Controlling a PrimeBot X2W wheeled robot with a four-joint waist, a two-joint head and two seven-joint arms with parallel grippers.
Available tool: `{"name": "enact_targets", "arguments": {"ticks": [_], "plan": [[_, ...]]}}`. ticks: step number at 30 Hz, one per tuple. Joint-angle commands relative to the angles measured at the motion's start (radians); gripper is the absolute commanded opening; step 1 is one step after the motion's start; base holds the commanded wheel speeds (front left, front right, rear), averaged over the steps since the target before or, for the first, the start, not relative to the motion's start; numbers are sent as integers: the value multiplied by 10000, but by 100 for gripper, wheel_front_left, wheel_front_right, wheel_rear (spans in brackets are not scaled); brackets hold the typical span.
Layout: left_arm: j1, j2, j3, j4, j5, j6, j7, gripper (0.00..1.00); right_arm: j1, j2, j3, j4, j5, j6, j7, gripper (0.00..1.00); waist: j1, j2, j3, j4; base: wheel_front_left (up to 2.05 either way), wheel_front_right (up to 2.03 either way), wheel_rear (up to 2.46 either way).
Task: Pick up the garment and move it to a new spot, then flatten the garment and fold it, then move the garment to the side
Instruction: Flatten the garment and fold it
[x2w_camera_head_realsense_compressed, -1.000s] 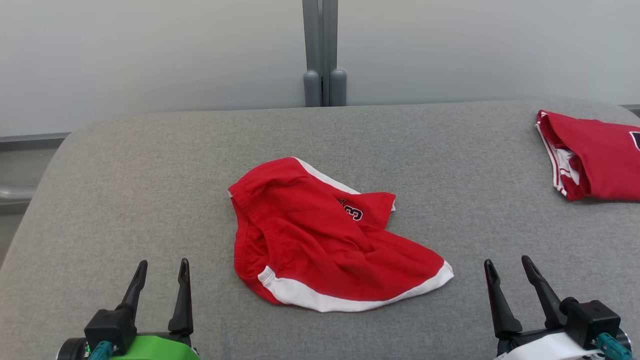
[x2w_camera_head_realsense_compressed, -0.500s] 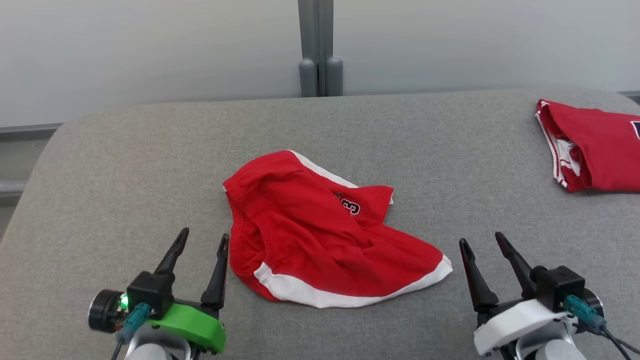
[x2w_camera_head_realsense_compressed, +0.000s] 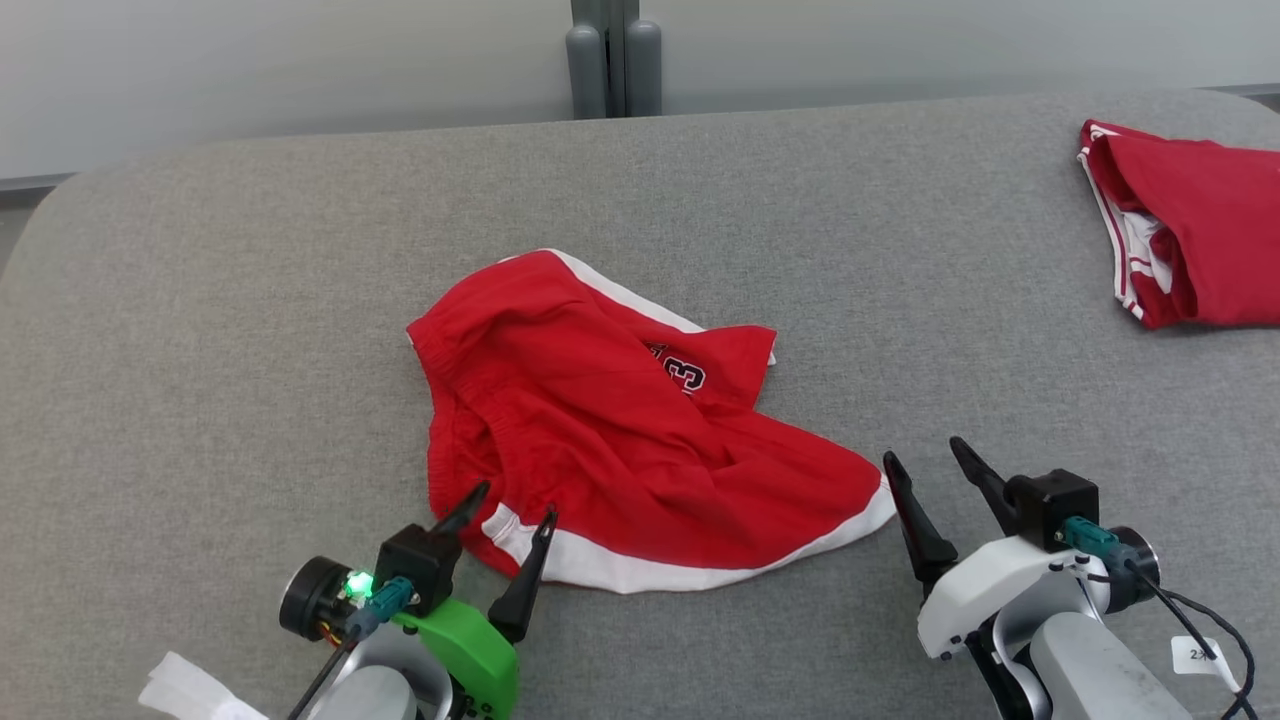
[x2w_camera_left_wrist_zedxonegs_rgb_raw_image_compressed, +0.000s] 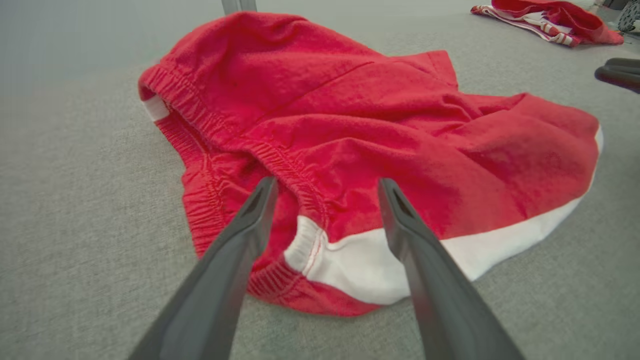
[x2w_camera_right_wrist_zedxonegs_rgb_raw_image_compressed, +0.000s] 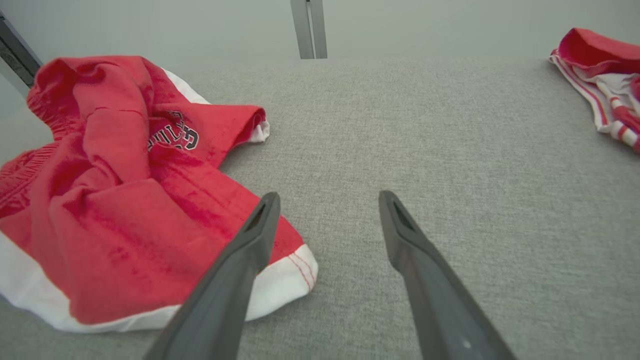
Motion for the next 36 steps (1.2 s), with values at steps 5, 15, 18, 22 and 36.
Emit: {"name": "enact_targets", "arguments": {"ticks": [5,15,18,22,36], "plan": [[-427,187,-519,853,-447,0,0,100,-443,68,255,812,240,-17,-28,100,0,0,203,-50,0,0,0],[-599,242,-1363,1231,-1116,0,0,89,-843,214,655,2112,636,-17,-28,100,0,0,180,133,0,0,0],[-547,263,-1655,1345,-1342,0,0,48,-933,305,732,2589,713,-17,-12,100,0,0,167,188,0,0,0],[-722,212,-1976,1394,-1749,0,0,11,-1040,463,1080,2919,1105,-9,0,34,0,0,188,223,0,0,0],[-789,559,-705,-578,-2244,0,-1,0,-1086,-22,626,687,1869,-11,-17,0,0,0,-37,194,0,0,0]]}}
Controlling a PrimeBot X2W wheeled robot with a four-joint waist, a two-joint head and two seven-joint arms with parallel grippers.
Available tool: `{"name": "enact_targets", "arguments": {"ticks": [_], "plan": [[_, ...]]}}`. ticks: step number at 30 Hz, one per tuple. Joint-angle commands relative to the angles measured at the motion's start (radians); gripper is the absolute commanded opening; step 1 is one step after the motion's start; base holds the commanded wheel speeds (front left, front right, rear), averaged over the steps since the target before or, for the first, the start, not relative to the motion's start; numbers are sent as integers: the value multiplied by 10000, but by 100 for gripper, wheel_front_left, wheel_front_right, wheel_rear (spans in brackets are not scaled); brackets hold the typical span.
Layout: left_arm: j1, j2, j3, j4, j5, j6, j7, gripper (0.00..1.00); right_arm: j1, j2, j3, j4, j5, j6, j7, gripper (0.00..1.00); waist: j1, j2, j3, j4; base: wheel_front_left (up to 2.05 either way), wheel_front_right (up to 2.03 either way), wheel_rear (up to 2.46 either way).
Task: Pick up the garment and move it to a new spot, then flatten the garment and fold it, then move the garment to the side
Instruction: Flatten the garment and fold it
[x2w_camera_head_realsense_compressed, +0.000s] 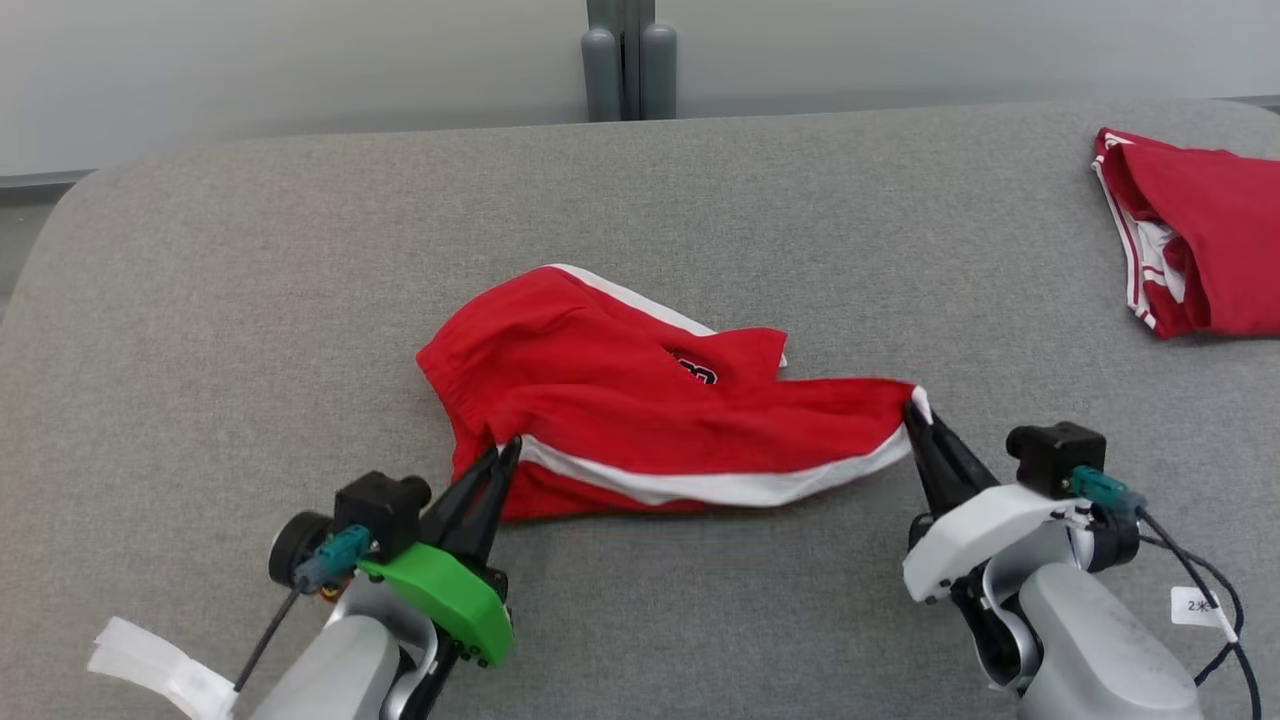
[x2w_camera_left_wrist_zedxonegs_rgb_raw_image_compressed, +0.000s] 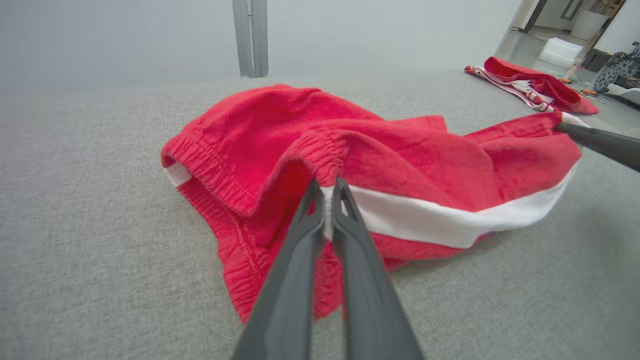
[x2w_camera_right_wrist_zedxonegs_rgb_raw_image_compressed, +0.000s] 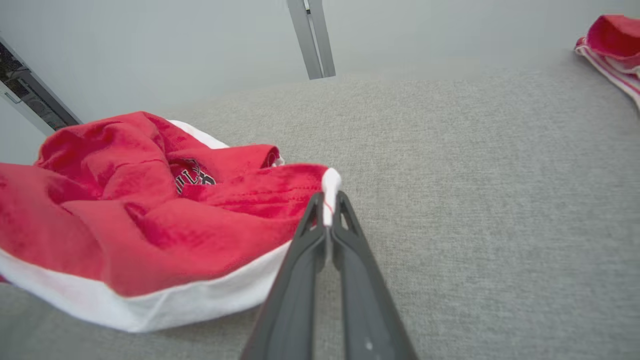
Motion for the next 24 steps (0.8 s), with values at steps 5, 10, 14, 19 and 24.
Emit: {"name": "enact_targets", "arguments": {"ticks": [5,10,14,19,24], "plan": [[-1006,189,377,-872,-376,0,2,0,-920,-129,-271,-591,715,-3,-3,0,0,0,205,-20,0,0,0],[-3169,239,149,-974,-1008,0,276,0,-3059,-197,-269,-290,1836,-3,235,0,0,0,1068,-173,0,0,0],[-5623,224,364,-576,-1902,0,817,0,-5520,-160,-492,132,2570,-3,874,0,0,0,2172,-372,0,0,0],[-8552,64,233,262,-2377,0,1155,0,-8439,-97,-1035,957,3219,-2,1392,0,0,0,3134,-496,0,0,0],[-11042,-139,29,1178,-2813,0,1186,0,-11023,-72,-1300,2023,3182,-2,1612,0,0,0,3658,-629,0,0,0]]}}
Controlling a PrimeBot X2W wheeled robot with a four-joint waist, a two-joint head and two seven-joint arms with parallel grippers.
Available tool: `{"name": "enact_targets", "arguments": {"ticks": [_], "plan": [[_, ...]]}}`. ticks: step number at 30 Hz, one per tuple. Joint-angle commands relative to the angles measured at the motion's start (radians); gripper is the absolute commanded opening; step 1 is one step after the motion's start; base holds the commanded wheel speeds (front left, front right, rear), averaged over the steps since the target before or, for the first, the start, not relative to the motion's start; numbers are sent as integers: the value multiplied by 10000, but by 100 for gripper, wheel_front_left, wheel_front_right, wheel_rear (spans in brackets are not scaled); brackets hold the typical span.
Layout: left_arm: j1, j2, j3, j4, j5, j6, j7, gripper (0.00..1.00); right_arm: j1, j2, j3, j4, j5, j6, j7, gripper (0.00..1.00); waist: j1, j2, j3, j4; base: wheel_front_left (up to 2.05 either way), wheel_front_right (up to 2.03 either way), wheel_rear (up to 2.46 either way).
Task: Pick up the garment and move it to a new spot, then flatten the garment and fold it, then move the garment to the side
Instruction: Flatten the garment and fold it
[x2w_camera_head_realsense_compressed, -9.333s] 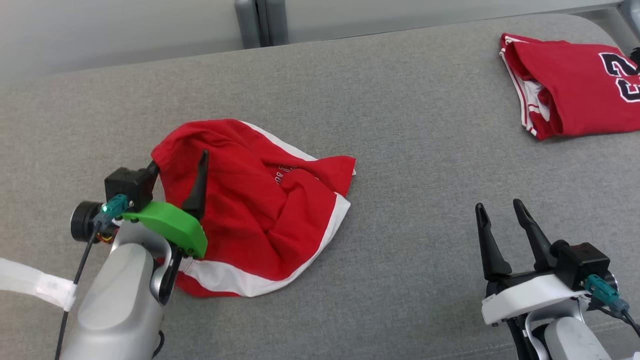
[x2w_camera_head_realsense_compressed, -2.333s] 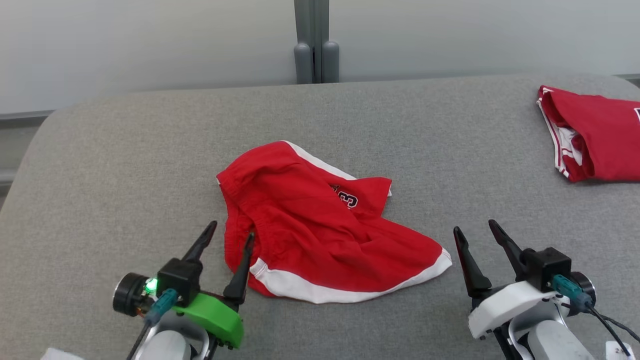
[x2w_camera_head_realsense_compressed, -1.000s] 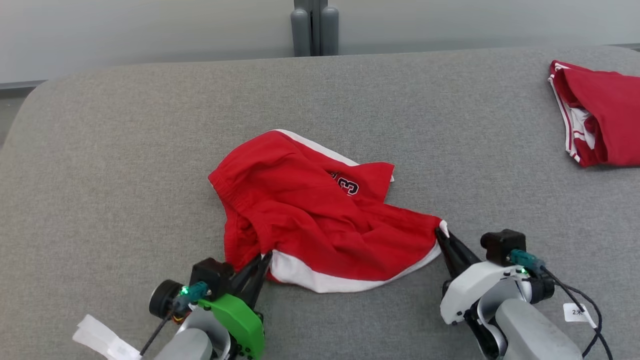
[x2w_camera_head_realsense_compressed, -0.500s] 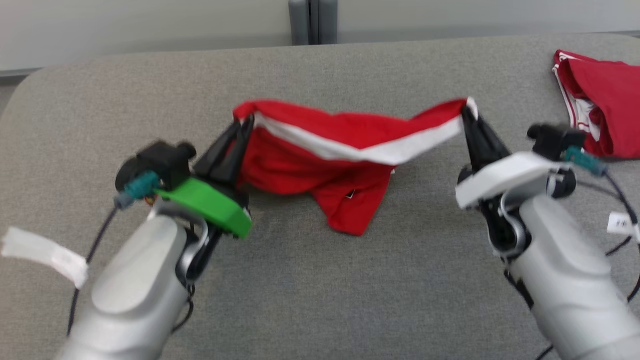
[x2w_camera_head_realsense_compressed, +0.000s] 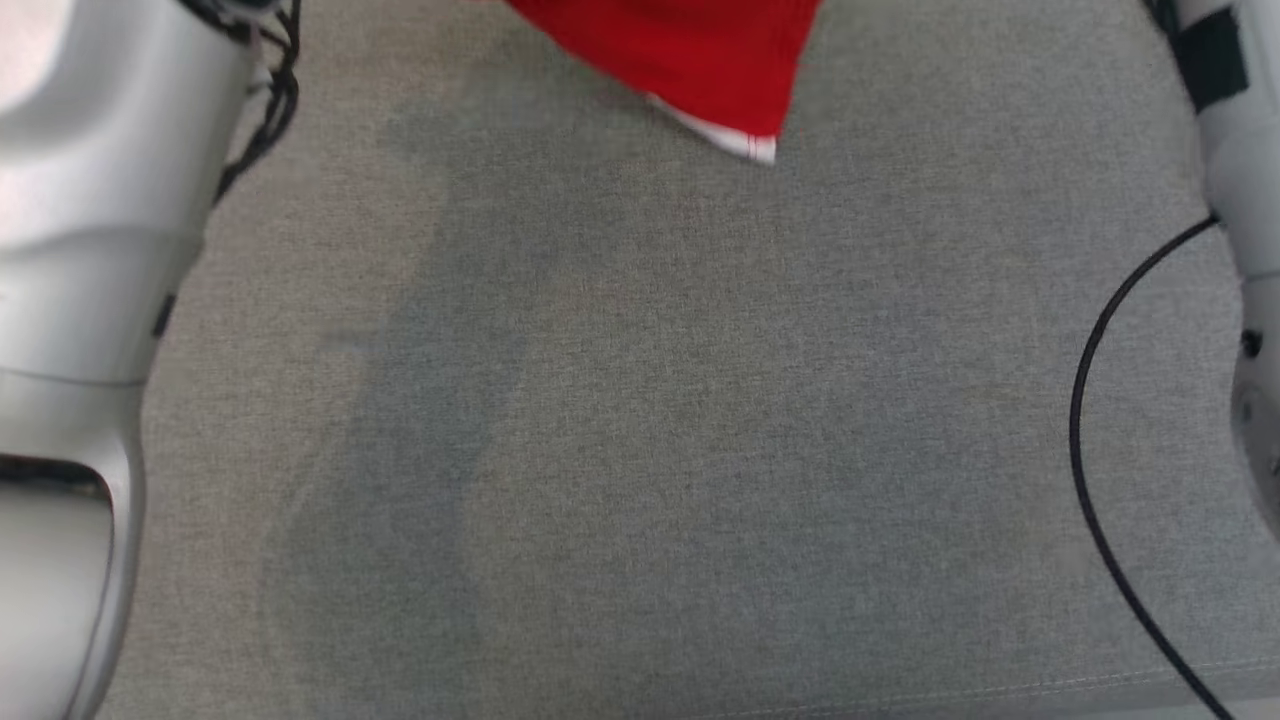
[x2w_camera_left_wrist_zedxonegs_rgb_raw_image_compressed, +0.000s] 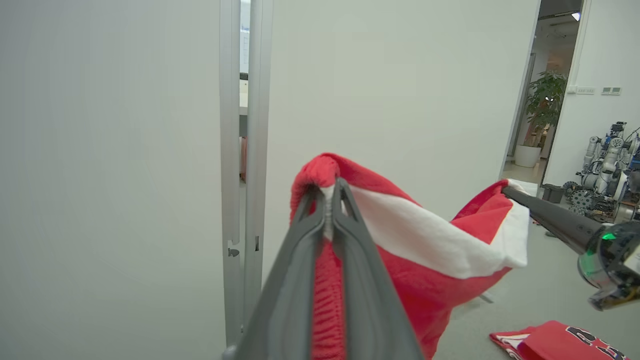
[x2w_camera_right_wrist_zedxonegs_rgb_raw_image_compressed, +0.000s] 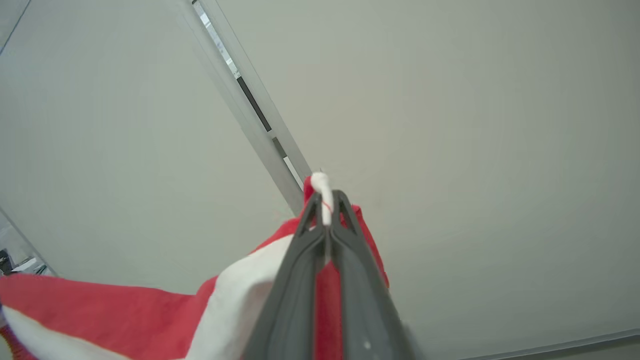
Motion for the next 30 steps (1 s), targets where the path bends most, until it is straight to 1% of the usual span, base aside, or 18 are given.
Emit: {"name": "enact_targets", "arguments": {"ticks": [1,3,7,11,14,18,20,23,26,28,30], "plan": [[-531,13,-54,160,-56,0,-93,0,-473,-17,1,221,-119,0,18,0,-4,0,745,-282,0,0,0],[-1344,-72,-152,464,-269,0,-182,0,-1333,-46,82,591,-326,0,-53,0,-4,0,854,-327,0,0,0],[-2428,-56,-431,968,-526,0,-355,0,-2399,27,235,1178,-540,0,-206,0,-4,0,994,-408,0,0,0],[-2805,-82,-656,1370,-875,0,-619,0,-2804,113,380,1632,-473,0,-403,0,-4,0,1094,-455,0,0,0],[-2375,33,-1101,1504,-1040,0,-739,0,-2495,112,532,1890,-328,0,-484,0,-4,0,1162,-454,0,0,0],[-1375,287,-1515,1409,-1413,0,-1020,0,-1538,55,828,1909,39,0,-719,0,-4,0,1116,-506,0,0,0],[-625,427,-1825,1199,-1454,0,-1119,0,-873,-16,1102,1744,201,0,-804,0,-4,0,1039,-544,0,0,0],[785,700,-1958,776,-1552,0,-1224,0,488,-217,1537,1388,565,0,-910,0,-4,0,807,-577,0,0,0],[2256,852,-1491,107,-1242,0,-1234,0,1854,-410,1984,875,974,0,-991,0,-4,0,464,-585,0,0,0],[3420,781,-918,-452,-922,68,-1231,0,2889,-683,2288,365,1226,0,-1073,0,-4,0,177,-507,0,0,0],[4613,711,-541,-960,-543,124,-1222,0,3985,-997,2607,-107,1470,-1,-1148,0,-4,0,-155,-438,0,0,0]]}}
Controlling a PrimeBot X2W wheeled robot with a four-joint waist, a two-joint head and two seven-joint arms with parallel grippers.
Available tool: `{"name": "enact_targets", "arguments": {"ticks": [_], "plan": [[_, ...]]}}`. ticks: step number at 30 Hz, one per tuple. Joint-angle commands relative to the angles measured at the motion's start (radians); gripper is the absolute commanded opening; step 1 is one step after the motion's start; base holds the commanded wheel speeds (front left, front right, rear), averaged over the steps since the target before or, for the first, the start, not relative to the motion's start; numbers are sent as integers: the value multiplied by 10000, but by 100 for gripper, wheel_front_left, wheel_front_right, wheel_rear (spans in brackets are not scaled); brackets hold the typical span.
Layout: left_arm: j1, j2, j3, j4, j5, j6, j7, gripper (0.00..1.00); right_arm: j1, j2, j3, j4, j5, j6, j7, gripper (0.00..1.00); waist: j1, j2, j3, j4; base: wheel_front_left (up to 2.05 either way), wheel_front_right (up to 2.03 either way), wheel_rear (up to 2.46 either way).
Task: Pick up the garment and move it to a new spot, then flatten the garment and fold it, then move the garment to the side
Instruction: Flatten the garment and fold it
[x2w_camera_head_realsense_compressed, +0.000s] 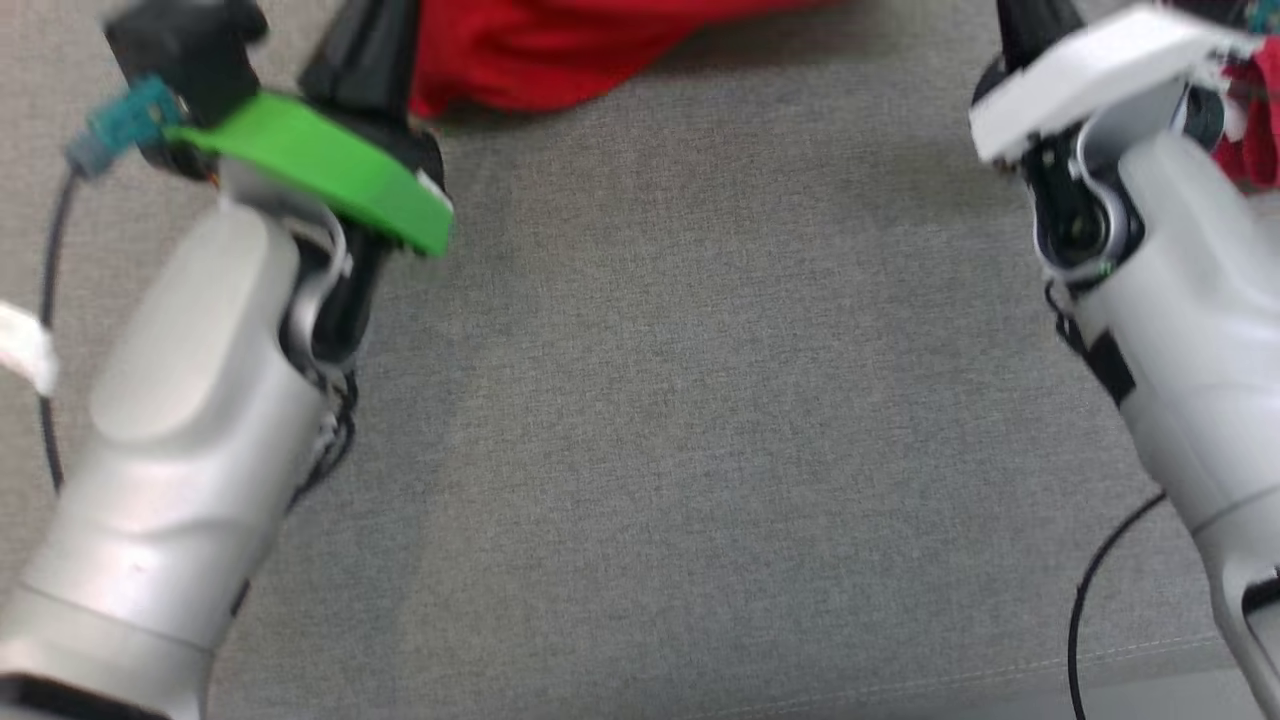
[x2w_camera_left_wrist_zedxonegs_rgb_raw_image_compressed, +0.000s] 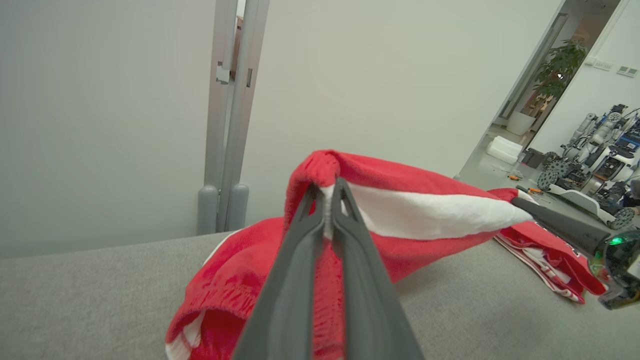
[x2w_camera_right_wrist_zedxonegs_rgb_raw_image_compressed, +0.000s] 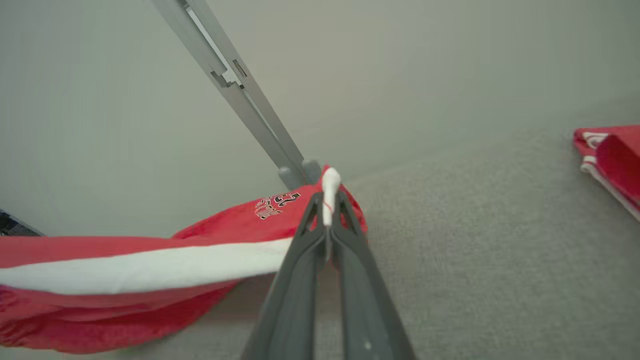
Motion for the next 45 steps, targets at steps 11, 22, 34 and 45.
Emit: {"name": "enact_targets", "arguments": {"ticks": [11,22,34,45], "plan": [[5691,-294,749,-2358,2256,212,-28,0,5140,-918,122,-2137,1452,-3,-372,0,0,0,-1954,135,0,0,0],[8488,-615,800,-2927,2827,181,-31,0,8970,-1090,-1151,-3847,1801,-5,-413,0,0,0,-2867,347,0,0,0],[9048,-964,542,-3050,3373,16,-30,0,10770,-514,-3032,-5613,1016,-3,505,0,0,0,-3186,623,0,0,0],[7567,-1480,521,-2907,3669,-66,-28,0,8054,-4,-4184,-5623,-9,-2,1966,0,0,0,-2749,1227,0,0,0]]}}
